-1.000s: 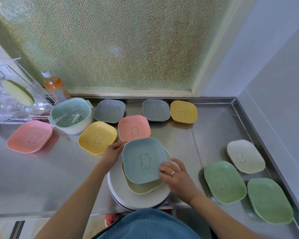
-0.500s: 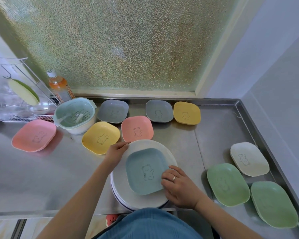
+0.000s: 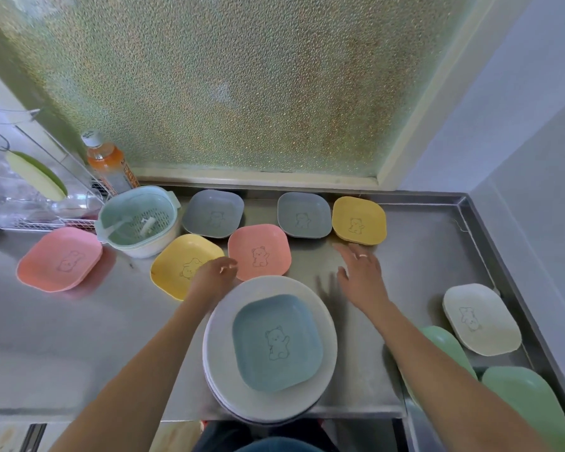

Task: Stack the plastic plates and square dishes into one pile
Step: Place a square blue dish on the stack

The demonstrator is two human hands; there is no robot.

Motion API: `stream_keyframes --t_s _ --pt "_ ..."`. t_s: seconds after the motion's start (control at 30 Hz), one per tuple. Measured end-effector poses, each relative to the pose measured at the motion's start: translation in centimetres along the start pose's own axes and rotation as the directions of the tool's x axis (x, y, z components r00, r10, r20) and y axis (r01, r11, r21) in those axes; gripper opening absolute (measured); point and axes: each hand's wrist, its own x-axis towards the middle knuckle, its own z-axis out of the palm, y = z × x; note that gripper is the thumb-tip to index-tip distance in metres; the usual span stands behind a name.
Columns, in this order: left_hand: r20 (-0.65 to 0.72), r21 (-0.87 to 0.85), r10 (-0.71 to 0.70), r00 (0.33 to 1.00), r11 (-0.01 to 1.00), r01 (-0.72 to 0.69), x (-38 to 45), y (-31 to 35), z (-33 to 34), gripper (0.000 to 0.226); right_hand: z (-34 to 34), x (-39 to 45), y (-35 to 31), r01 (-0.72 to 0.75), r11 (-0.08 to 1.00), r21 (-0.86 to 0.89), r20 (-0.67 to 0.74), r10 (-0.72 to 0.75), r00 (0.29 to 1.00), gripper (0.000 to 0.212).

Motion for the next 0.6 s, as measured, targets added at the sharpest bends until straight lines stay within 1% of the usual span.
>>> stream_keyframes --t_s 0.07,0.1,0.13,0.17,0.23,0.3,0.37,0.4,0.5,0.53,0.6 --pt "0.038 0.151 0.002 0.999 0.988 -0.008 1.0 0.8 0.3 0.029 0.0 2.4 0.1 -0.035 0.998 -0.043 0.040 0.037 0.999 0.059" --pt "0.057 0.231 -0.008 0.998 0.973 -0.006 1.5 1.2 0.5 0.031 0.0 3.5 0.1 -0.041 0.997 -0.071 0.050 0.045 0.998 0.061" --pt "0.069 0.275 -0.030 0.997 0.962 0.010 1.9 1.5 0.8 0.031 0.1 4.5 0.1 -0.044 0.994 -0.102 0.059 0.050 0.997 0.061" --pt "0.069 0.280 -0.056 0.996 0.959 0.035 2.2 1.6 1.1 0.031 0.2 5.5 0.1 -0.045 0.990 -0.131 0.068 0.055 0.996 0.060" --pt "0.039 0.215 -0.096 0.995 0.973 0.086 2.8 1.8 1.7 0.030 0.5 7.3 0.1 -0.051 0.986 -0.160 0.089 0.066 0.994 0.059" --pt "0.006 0.135 -0.132 0.991 0.982 0.130 3.1 1.6 2.1 0.028 1.0 8.2 0.4 -0.064 0.985 -0.157 0.127 0.085 0.988 0.062" --pt "-0.011 0.127 -0.165 0.986 0.978 0.165 3.1 1.3 2.4 0.031 1.5 8.3 0.8 -0.096 0.986 -0.139 0.134 0.115 0.984 0.063" --pt "-0.014 0.146 -0.170 0.985 0.974 0.171 3.1 1.0 2.5 0.033 1.8 8.1 0.9 -0.111 0.983 -0.147 0.116 0.128 0.985 0.058" --pt "-0.028 0.138 -0.177 0.984 0.974 0.179 3.1 0.7 2.6 0.036 2.7 7.2 1.2 -0.107 0.971 -0.212 0.073 0.124 0.990 0.033" --pt "-0.033 0.136 -0.175 0.984 0.974 0.178 3.2 0.7 2.6 0.037 3.0 6.9 1.3 -0.103 0.972 -0.212 0.067 0.120 0.991 0.030" --pt "-0.031 0.145 -0.172 0.985 0.974 0.175 3.2 0.7 2.5 0.039 3.2 6.4 1.4 -0.110 0.979 -0.172 0.031 0.117 0.993 0.033"
